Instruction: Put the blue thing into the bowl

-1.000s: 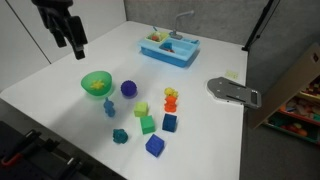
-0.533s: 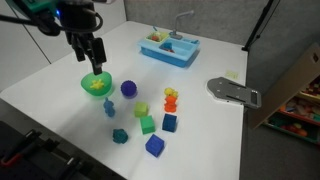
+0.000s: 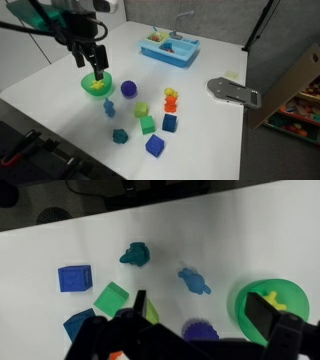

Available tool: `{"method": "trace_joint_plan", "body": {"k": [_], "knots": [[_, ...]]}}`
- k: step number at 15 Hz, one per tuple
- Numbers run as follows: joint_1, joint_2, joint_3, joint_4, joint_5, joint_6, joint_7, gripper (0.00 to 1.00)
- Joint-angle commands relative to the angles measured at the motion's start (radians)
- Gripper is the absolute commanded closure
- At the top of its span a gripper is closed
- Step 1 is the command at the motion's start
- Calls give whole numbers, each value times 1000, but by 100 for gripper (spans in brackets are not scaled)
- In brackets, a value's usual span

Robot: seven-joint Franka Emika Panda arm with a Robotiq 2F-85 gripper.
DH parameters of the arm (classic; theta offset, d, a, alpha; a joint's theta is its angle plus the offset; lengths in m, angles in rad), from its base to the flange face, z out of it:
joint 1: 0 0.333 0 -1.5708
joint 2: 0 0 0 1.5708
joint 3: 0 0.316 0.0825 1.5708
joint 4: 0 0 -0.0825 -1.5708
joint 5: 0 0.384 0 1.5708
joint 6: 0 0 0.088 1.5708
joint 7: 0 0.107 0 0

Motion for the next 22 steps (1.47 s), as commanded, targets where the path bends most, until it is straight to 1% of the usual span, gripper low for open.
{"method": "trace_joint_plan", "body": {"k": [1, 6, 12, 17, 22], "knots": [[-3, 52, -19, -16, 3, 59, -112, 0], [-8, 159, -29, -42, 8, 174, -227, 0], [-23, 312, -18, -46, 19, 350, -292, 0], [-40, 410, 29, -16, 77, 441, -328, 0], [-44, 475, 87, 31, 112, 460, -332, 0]]}}
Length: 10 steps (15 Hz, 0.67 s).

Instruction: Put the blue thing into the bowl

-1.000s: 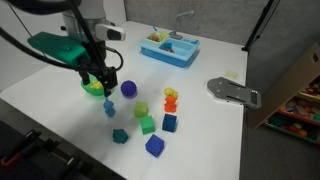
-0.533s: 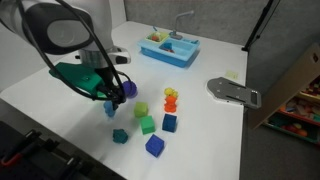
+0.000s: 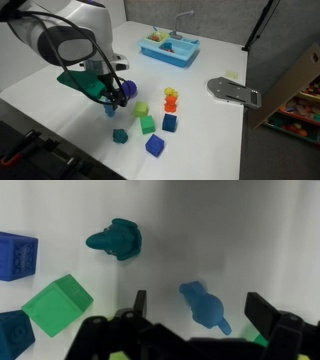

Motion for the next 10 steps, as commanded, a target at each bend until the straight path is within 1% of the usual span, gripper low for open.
{"method": "trace_joint_plan", "body": {"k": [1, 3, 4, 7, 8, 9, 10], "knots": [[-15, 55, 38, 54, 17, 8, -19, 0], [-9, 47, 39, 53, 13, -18, 13, 0], [-7, 42, 36, 35, -2, 0, 7, 0], [-7, 48, 38, 39, -2, 0, 9, 0], [-21, 57, 48, 49, 3, -8, -28, 0], [-22, 69, 49, 51, -3, 20, -45, 0], [-30, 78, 56, 57, 5, 17, -62, 0]]}}
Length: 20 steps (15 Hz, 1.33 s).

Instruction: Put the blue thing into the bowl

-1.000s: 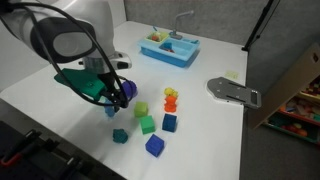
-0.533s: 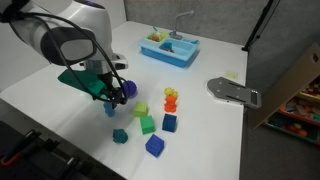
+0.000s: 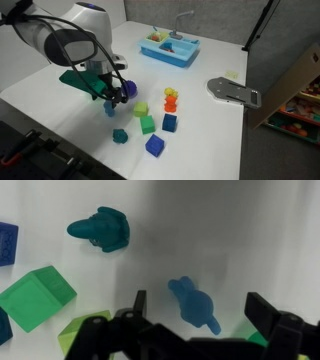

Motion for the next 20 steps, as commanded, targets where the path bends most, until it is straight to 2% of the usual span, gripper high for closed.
{"method": "trace_joint_plan", "body": {"k": [1, 6, 11, 13, 20], "knots": [[-35, 37, 29, 21, 4, 22, -72, 0], [-62, 78, 63, 32, -5, 79, -151, 0], [-112, 116, 126, 42, -2, 134, -228, 0], [-122, 129, 138, 46, -11, 150, -236, 26], [-124, 139, 129, 44, -54, 191, -223, 82]]}}
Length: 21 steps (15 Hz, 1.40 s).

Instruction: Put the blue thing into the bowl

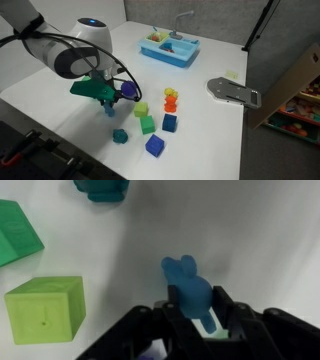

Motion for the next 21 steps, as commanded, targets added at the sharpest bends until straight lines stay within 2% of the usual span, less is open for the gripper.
{"method": "trace_joint_plan", "body": {"k": [1, 4, 5, 13, 19, 21], "knots": [[-20, 5, 7, 8, -32, 20, -6, 88], [-20, -26, 20, -10, -35, 13, 0, 93], [-18, -40, 25, -15, -29, 10, 8, 91], [14, -190, 76, -37, 11, 9, 55, 94], [-29, -227, 212, -21, 217, 26, -67, 95], [-30, -215, 236, -10, 276, 26, -105, 95]]}}
